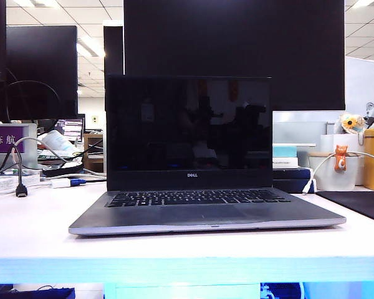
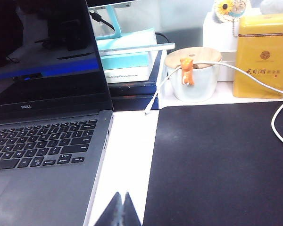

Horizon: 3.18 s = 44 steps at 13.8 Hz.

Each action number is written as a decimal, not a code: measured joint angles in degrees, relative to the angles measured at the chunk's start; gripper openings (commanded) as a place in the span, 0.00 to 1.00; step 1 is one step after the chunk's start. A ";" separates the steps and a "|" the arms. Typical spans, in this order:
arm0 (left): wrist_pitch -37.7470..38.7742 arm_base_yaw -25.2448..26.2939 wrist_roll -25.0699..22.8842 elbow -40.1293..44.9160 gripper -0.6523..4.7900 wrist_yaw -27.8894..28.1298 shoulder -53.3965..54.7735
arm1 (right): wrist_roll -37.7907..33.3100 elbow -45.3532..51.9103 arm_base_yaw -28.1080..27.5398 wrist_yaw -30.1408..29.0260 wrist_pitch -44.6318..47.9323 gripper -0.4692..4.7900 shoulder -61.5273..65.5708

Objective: Close the lid of the gray laptop.

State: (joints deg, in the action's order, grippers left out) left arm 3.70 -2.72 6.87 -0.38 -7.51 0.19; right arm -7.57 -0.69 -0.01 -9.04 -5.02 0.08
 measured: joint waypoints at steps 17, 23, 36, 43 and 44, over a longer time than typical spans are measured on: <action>1.44 0.00 4.33 -18.84 0.11 2.40 11.43 | -12.22 -11.37 0.00 4.44 0.13 0.08 2.36; 1.22 0.00 -7.78 -40.54 0.11 -1.81 36.35 | -7.39 -26.77 0.00 -1.95 -2.95 0.09 24.41; 21.09 -0.02 -12.76 -82.95 0.11 -16.79 79.25 | 5.73 -58.21 -0.04 -25.40 -17.33 0.09 62.40; 41.18 -3.74 -17.31 -111.27 0.11 -18.16 102.84 | 8.94 -65.57 -0.90 -26.21 -21.81 0.09 69.79; 43.60 -3.78 -16.24 -114.22 0.11 -18.49 105.02 | 9.99 -68.08 -0.90 -26.64 -22.51 0.09 70.77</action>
State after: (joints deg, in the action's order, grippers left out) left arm 47.31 -6.50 -9.37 -114.61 -26.00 105.21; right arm 2.42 -68.77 -0.91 -35.68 -27.53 70.85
